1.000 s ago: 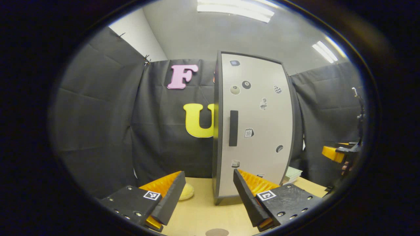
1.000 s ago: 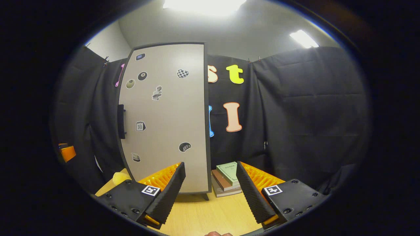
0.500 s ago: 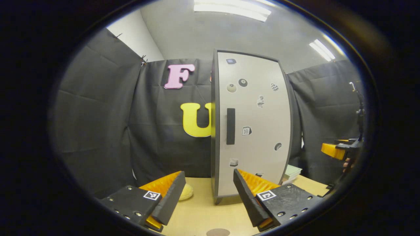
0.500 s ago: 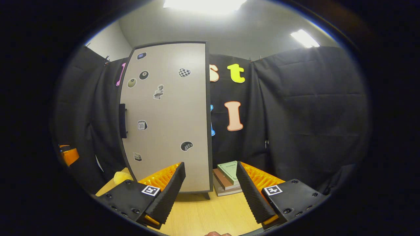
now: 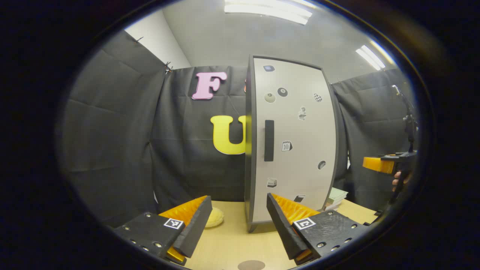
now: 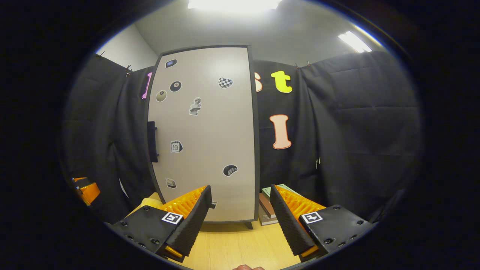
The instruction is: Open the cabinet door with the right hand, grasp the bottle in the cabinet with the left hand and place it on the coaster, then close the cabinet door with the right hand.
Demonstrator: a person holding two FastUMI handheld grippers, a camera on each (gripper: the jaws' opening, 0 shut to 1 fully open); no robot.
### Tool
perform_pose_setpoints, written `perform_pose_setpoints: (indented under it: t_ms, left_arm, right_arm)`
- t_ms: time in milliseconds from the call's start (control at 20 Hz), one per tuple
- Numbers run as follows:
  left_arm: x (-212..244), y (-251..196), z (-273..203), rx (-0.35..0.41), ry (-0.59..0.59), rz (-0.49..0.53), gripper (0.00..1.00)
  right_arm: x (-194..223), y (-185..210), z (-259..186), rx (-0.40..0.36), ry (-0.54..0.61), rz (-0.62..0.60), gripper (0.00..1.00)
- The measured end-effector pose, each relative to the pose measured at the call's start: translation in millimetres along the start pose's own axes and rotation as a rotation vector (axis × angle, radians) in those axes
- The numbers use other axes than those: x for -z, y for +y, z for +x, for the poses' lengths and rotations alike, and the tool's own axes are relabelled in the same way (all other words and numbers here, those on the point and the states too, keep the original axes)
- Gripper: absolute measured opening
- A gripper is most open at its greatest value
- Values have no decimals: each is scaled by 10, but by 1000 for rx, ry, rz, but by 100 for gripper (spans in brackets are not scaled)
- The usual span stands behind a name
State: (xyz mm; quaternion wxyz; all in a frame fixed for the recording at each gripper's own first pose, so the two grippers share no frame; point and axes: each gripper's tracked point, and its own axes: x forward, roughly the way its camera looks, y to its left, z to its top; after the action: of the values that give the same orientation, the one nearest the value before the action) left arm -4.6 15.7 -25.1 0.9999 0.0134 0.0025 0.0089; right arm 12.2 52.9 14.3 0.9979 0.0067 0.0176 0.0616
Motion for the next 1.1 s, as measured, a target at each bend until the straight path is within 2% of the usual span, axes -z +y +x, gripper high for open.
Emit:
perform_pose_setpoints:
  t_ms: [200, 250, 300, 400, 500, 650, 700, 750, 900, 1000, 1050, 1100]
  left_arm:
    - [193, 94, -102, -25, 37, -3, 90]
    - [218, 133, -127, -33, 41, -6, 88]
    - [230, 190, -150, -43, 42, -9, 90]
    - [256, 312, -194, -67, 47, -17, 88]
    - [285, 433, -233, -91, 52, -28, 90]
    - [371, 628, -283, -134, 66, -24, 88]
    - [403, 667, -310, -144, 72, -21, 90]
    - [426, 716, -330, -153, 77, -22, 90]
    - [493, 862, -362, -179, 88, -29, 90]
    - [501, 971, -387, -202, 90, -35, 90]
    - [517, 1030, -394, -217, 89, -40, 90]
    - [520, 1091, -408, -231, 90, -47, 90]
  right_arm:
    - [-213, 342, 195, -80, -13, -8, 99]
    - [-295, 441, 239, -97, -27, -7, 99]
    - [-404, 549, 292, -110, -46, -6, 99]
    - [-554, 778, 409, -141, -74, -13, 99]
    - [-658, 1018, 549, -171, -91, -46, 98]
    - [-815, 1315, 773, -170, -132, -139, 99]
    - [-840, 1460, 841, -188, -137, -150, 94]
    - [-852, 1615, 906, -211, -135, -147, 99]
    - [-845, 2043, 1088, -275, -107, -93, 99]
    - [-821, 2231, 1232, -283, -88, -70, 98]
    - [-792, 2312, 1312, -285, -76, -63, 94]
    - [-769, 2376, 1386, -280, -61, -58, 98]
